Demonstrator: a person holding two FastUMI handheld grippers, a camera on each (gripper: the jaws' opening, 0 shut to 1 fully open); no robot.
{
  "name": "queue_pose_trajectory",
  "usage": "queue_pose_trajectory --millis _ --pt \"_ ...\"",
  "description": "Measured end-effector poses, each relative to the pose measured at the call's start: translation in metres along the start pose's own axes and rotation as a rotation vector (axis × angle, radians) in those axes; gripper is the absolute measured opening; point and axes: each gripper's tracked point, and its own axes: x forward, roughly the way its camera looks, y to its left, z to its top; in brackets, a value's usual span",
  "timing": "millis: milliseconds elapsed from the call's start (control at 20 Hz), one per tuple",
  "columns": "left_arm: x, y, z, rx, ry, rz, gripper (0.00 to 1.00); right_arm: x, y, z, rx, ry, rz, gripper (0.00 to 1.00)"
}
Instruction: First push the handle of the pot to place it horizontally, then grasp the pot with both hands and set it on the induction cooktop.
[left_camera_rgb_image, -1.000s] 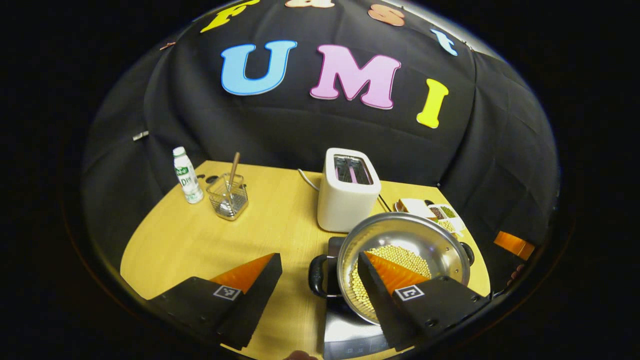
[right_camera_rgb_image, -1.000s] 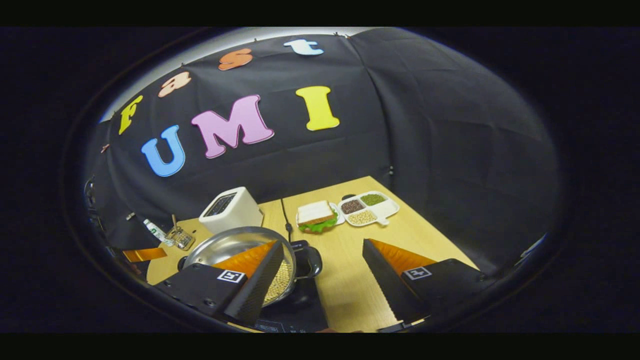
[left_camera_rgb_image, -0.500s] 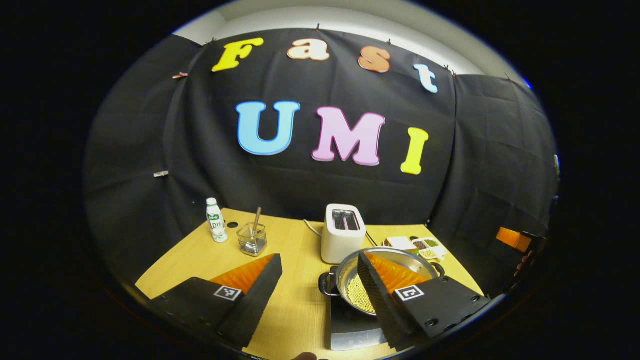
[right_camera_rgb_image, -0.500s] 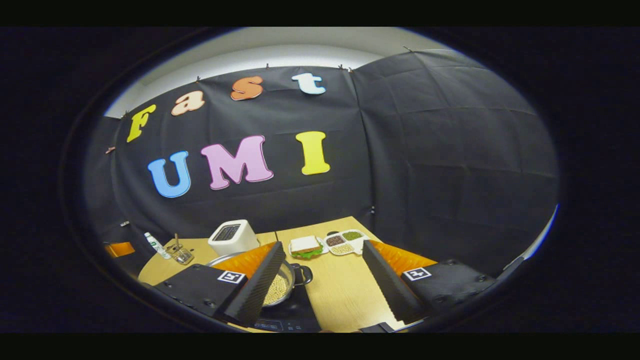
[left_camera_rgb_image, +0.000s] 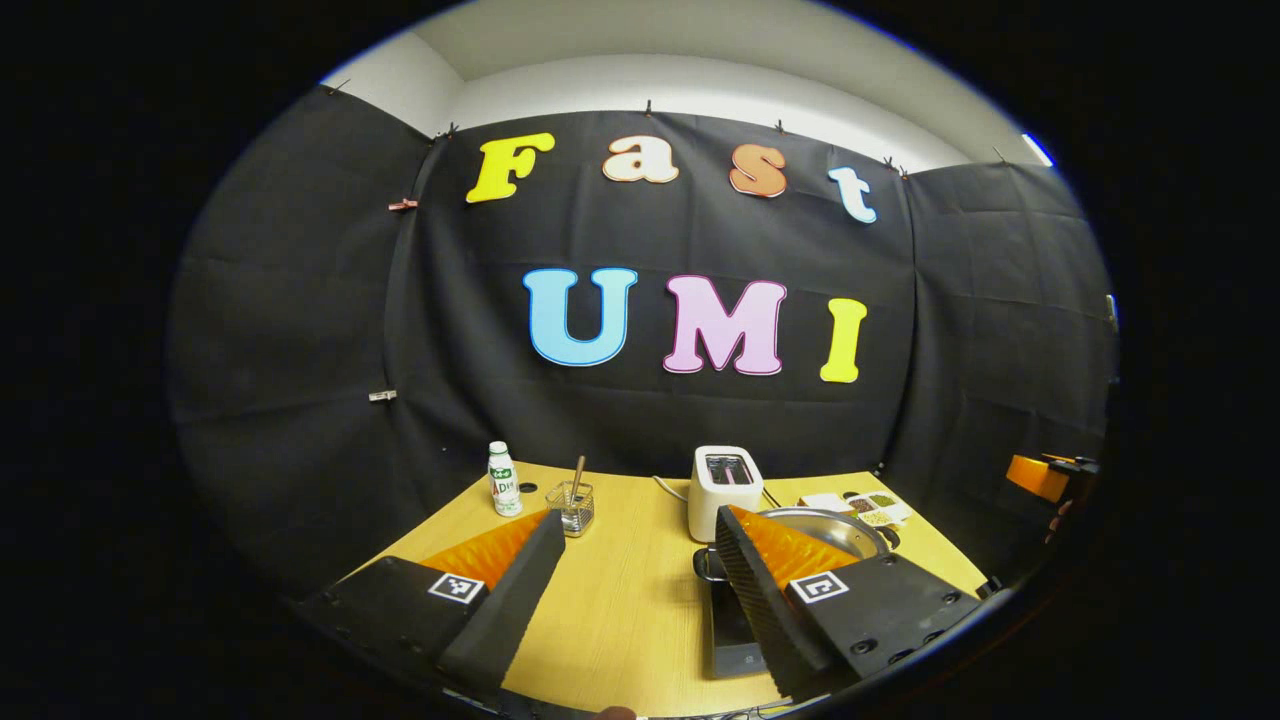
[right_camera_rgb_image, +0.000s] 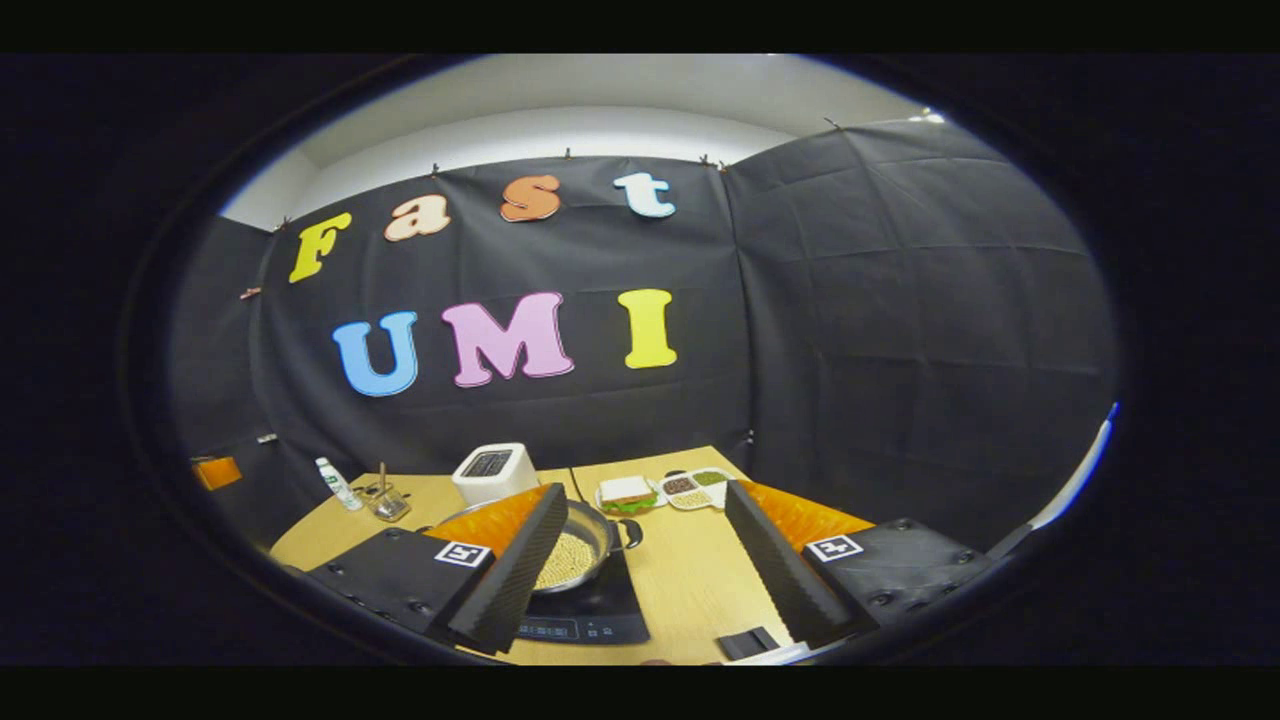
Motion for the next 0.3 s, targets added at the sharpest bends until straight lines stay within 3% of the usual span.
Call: queue_pose_trajectory --millis 150,300 --pt "-0.022 0.004 0.010 0.005 -0.038 0.016 0.93 -0.022 0.001 0.003 0.006 -0.005 -0.002 0.99" --pt "-0.041 0.011 0.027 0.031 -0.070 0.024 0.95 -0.043 -0.010 0.026 0.000 -0.083 -0.031 0.98"
